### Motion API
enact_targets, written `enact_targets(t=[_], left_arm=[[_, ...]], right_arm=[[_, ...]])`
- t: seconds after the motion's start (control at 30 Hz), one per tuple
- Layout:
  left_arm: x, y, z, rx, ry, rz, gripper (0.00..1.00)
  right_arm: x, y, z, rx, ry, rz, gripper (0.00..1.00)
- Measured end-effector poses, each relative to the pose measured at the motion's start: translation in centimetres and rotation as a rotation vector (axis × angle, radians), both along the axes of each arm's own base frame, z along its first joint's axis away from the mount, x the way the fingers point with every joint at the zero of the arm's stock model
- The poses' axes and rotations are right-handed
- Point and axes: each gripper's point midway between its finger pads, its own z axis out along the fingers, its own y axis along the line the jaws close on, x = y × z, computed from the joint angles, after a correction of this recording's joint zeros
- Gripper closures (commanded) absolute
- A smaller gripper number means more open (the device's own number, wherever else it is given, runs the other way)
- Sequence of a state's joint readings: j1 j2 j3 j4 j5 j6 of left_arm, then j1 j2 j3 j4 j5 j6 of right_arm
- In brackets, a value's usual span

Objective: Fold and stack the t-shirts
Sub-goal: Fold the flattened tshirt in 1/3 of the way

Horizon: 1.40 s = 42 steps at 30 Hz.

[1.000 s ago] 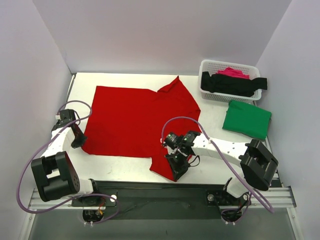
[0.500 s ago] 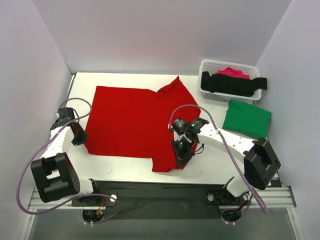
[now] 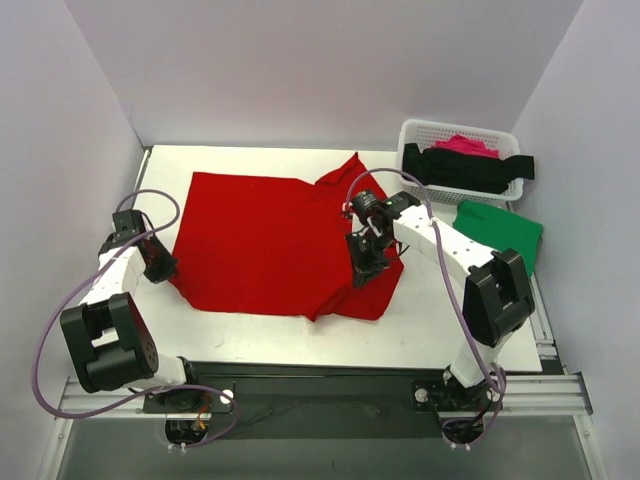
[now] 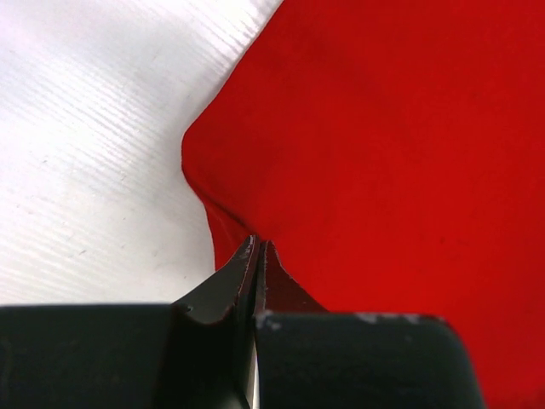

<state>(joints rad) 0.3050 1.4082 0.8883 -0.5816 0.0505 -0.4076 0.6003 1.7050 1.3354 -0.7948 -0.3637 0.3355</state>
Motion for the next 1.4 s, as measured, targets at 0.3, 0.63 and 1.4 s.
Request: enact_targets(t=[0.3,0.63,1.4], left_arm=[[1.8,0.0,-0.5,-0.052,-0.029,0.055,1.0],[4.3,1.5,0.1,-0.099,-0.119,0.158,1.0],[10.3,2.4,2.3,-0.18,-0.297,0.242,1.0]], right_arm=[[7.0,-1.4,0.9,-0.004,-0.061,-0.088,1.0],[11.8,-1.8,1.5,-0.011,-0.116,-0.104,1.0],[18.0,-3.9,3.1,-0.022,-0.198,-0.182,1.0]])
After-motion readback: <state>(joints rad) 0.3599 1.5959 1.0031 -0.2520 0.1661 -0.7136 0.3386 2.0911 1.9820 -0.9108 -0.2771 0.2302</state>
